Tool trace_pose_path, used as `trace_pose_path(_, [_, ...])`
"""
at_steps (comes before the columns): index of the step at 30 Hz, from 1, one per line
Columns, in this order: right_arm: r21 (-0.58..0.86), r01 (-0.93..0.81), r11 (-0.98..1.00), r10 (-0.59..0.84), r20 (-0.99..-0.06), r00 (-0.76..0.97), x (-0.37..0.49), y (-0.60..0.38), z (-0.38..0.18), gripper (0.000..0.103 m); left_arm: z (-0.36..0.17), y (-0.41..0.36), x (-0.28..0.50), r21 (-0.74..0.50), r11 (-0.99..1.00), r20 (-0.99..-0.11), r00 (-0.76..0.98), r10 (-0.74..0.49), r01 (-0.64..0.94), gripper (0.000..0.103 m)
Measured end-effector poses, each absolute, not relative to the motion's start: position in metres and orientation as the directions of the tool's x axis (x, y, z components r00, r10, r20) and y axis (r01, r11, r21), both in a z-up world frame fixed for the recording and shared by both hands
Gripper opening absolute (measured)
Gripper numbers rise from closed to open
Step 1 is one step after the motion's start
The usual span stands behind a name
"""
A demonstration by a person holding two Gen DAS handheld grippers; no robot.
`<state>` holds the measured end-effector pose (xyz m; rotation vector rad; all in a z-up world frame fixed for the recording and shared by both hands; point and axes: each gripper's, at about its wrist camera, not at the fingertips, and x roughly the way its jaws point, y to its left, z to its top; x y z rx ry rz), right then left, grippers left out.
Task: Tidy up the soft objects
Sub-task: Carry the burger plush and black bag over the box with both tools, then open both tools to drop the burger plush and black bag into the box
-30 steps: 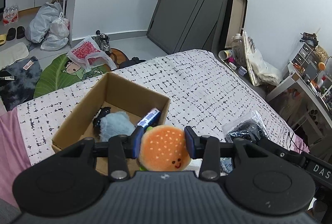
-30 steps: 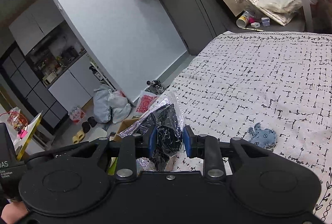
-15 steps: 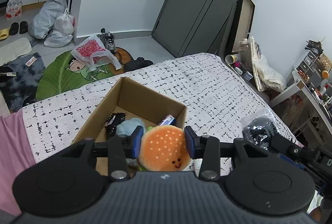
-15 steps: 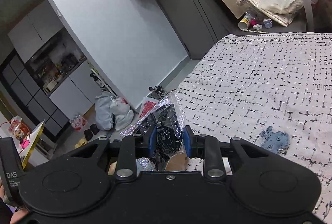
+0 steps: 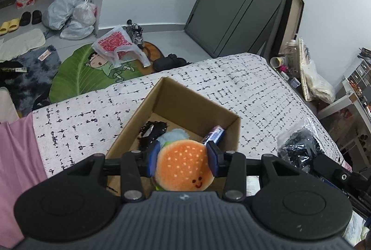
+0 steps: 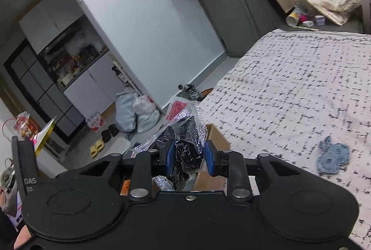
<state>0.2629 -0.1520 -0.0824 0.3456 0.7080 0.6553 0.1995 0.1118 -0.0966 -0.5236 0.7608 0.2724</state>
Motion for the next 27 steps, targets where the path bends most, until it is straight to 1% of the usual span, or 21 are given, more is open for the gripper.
trace_pose_path(3, [0.505,-0.443,0.741,0.669,-0.498,0.552,0.263,-0.143,-0.087,0.027,-0.100,0.116,0.201,-0.341,0.833,-0.722,0.689,0.066,-0.437,0.043])
trace_pose_path(6, [0.506,-0.452,0.734,0.678,-0.509,0.530,0.262,-0.133,-0.090,0.027,-0.102,0.121,0.204,-0.316,0.822,-0.741,0.665,0.098,-0.474,0.047])
trace_pose_path(8, [0.508,-0.456,0.731,0.682,-0.517,0.518,0.261,-0.128,-0.093,0.027,-0.102,0.124,0.207,-0.295,0.821,-0.760,0.640,0.109,-0.490,0.058])
trace_pose_path(14, [0.518,-0.457,0.723,0.691,-0.535,0.486,0.260,-0.116,-0.100,0.028,-0.095,0.131,0.201,-0.280,0.815,-0.748,0.647,0.146,-0.507,0.068])
trace_pose_path(16, [0.520,-0.448,0.727,0.686,-0.555,0.470,0.261,-0.111,-0.104,0.036,-0.092,0.133,0.201,-0.267,0.811,-0.752,0.639,0.162,-0.520,0.068])
trace_pose_path(17, [0.526,-0.438,0.728,0.685,-0.566,0.458,0.261,-0.110,-0.106,0.040,-0.091,0.133,0.200,-0.259,0.810,-0.755,0.633,0.170,-0.526,0.070])
trace_pose_path(18, [0.529,-0.435,0.728,0.685,-0.569,0.454,0.261,-0.110,-0.107,0.046,-0.090,0.134,0.200,-0.256,0.810,-0.756,0.631,0.172,-0.527,0.071])
trace_pose_path(19, [0.530,-0.433,0.729,0.684,-0.569,0.456,0.261,-0.111,-0.106,0.049,-0.088,0.134,0.199,-0.256,0.812,-0.755,0.633,0.171,-0.524,0.073])
trace_pose_path(20, [0.528,-0.431,0.731,0.682,-0.568,0.461,0.260,-0.113,-0.104,0.050,-0.086,0.133,0.198,-0.254,0.814,-0.753,0.635,0.172,-0.522,0.074])
trace_pose_path(22, [0.524,-0.430,0.735,0.678,-0.560,0.475,0.258,-0.120,-0.099,0.057,-0.082,0.130,0.196,-0.244,0.820,-0.746,0.640,0.182,-0.518,0.077])
trace_pose_path(25, [0.518,-0.414,0.748,0.663,-0.556,0.502,0.257,-0.132,-0.091,0.061,-0.076,0.123,0.194,-0.218,0.830,-0.739,0.643,0.204,-0.514,0.082])
trace_pose_path(27, [0.515,-0.400,0.758,0.651,-0.560,0.512,0.257,-0.139,-0.089,0.064,-0.074,0.118,0.193,-0.209,0.834,-0.736,0.644,0.209,-0.510,0.083])
